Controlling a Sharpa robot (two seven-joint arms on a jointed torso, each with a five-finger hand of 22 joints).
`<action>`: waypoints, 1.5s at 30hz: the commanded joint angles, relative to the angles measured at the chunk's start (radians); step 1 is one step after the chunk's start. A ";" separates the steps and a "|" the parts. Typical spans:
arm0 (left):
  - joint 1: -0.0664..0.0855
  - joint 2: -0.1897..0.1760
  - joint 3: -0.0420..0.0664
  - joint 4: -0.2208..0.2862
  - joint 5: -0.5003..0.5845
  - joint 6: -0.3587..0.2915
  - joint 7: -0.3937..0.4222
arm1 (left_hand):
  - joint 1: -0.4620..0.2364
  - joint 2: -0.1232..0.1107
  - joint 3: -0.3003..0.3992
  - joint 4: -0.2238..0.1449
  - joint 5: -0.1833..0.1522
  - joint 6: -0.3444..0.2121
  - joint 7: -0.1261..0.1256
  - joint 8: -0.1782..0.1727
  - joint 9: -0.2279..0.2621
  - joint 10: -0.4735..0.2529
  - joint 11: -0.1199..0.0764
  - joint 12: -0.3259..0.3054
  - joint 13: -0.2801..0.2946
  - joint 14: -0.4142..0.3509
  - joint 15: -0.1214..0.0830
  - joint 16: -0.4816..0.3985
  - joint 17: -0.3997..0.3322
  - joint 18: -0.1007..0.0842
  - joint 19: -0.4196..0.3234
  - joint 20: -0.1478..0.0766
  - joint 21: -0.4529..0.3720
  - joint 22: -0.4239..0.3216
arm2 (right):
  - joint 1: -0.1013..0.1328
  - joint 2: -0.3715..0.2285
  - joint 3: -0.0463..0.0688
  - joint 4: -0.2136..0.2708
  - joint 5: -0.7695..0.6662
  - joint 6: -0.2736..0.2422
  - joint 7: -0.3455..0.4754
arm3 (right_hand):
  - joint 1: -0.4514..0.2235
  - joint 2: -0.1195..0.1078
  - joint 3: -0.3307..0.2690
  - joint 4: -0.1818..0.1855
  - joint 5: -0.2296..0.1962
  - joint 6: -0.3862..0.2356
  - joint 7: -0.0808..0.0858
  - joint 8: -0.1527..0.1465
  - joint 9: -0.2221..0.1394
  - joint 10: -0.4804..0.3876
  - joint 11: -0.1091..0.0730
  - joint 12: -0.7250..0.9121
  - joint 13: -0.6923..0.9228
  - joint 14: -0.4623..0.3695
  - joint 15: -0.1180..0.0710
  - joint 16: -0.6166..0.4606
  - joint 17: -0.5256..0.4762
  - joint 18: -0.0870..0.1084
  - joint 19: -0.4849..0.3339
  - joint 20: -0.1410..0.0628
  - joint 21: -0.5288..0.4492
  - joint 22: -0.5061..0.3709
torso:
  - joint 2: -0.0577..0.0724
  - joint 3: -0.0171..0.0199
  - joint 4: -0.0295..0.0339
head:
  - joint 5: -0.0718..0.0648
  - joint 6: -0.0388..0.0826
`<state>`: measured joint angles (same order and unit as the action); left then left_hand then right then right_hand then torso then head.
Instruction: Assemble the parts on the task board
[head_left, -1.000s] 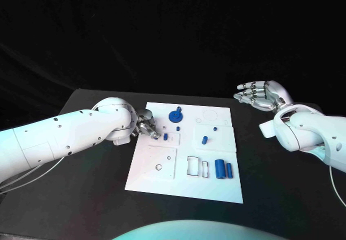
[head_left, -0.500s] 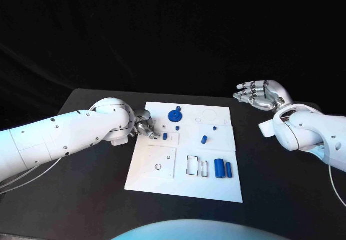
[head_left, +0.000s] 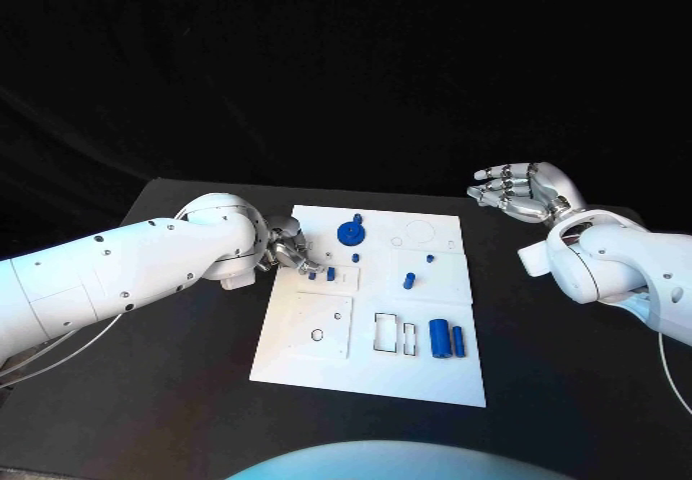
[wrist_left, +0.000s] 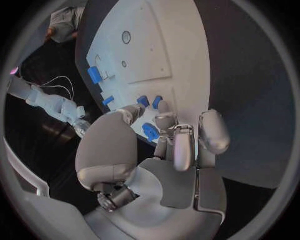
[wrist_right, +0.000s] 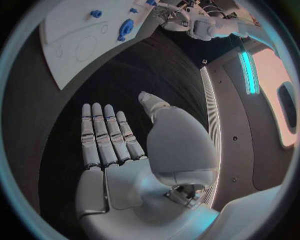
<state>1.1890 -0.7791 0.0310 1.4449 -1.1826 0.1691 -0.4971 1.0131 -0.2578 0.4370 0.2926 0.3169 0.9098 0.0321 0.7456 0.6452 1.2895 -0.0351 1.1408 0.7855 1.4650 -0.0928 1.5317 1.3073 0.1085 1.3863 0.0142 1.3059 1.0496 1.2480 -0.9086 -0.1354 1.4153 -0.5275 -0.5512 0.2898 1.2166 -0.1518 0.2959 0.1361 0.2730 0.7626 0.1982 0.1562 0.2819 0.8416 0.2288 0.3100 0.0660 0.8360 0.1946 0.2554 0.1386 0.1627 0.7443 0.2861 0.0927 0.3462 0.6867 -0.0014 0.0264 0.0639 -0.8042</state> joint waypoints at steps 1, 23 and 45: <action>0.000 -0.001 0.003 0.000 0.064 -0.055 0.014 | -0.027 0.016 -0.078 0.002 -0.080 -0.010 0.003 0.000 -0.002 -0.017 -0.001 -0.016 -0.027 0.073 -0.001 -0.007 0.126 -0.005 -0.009 0.001 -0.012 -0.015 | -0.001 0.001 0.000 -0.001 -0.001 0.016 0.011 | -0.016 -0.003 -0.019 0.007 0.011 -0.001 0.091 -0.005 -0.002 -0.011 0.000 0.006 -0.001 0.004 -0.002 -0.007 -0.003 0.000 0.000 0.000 -0.005 -0.003 | 0.000 0.0003 -0.0003 | -0.001 0.003; -0.008 0.033 -0.009 0.000 0.029 -0.416 0.494 | 0.470 0.031 0.052 -0.052 -0.084 -0.220 0.141 -0.154 -0.162 -0.444 0.130 -0.402 -0.405 -0.292 0.112 -0.382 -0.549 0.070 -0.325 0.084 -0.407 -0.512 | -0.001 0.001 0.000 0.001 -0.001 0.015 0.013 | -0.009 0.006 -0.023 0.009 0.018 0.001 0.090 -0.004 -0.003 -0.010 0.000 0.008 -0.001 0.006 -0.002 -0.008 -0.005 0.000 0.002 0.000 -0.006 -0.006 | 0.002 -0.0023 0.0004 | -0.016 0.012; -0.029 0.144 -0.042 -0.096 -0.359 -0.361 0.464 | 0.410 -0.034 0.067 -0.136 -0.091 -0.154 0.122 -0.242 -0.314 -0.416 0.132 -0.598 -0.608 -0.119 0.111 -0.223 -0.395 0.077 -0.245 0.093 -0.354 -0.494 | -0.003 0.006 0.000 0.002 -0.006 0.016 0.013 | -0.001 0.011 -0.023 0.006 0.021 0.002 0.090 -0.004 -0.004 -0.010 0.000 0.009 -0.001 0.008 -0.002 -0.008 -0.006 0.000 0.003 0.000 -0.006 -0.007 | 0.003 -0.0006 -0.0008 | -0.021 0.017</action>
<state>1.1599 -0.6385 -0.0110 1.3508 -1.4574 -0.2260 -0.0015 1.4300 -0.2908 0.5051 0.1584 0.2323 0.7476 0.1552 0.5086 0.3333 0.8727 0.0963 0.5447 0.1798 1.3414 0.0182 1.3044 0.9067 0.1703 1.1349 0.1091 0.9492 0.5553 1.2455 -0.9043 -0.1354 1.4163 -0.5257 -0.5487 0.2915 1.2113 -0.1495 0.2774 0.1463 0.2919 0.7626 0.1982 0.1562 0.2796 0.8344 0.2288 0.3141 0.0660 0.8360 0.1946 0.2514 0.1336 0.1627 0.7443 0.2861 0.0927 0.3409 0.6898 -0.0025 0.0257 0.0446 -0.7861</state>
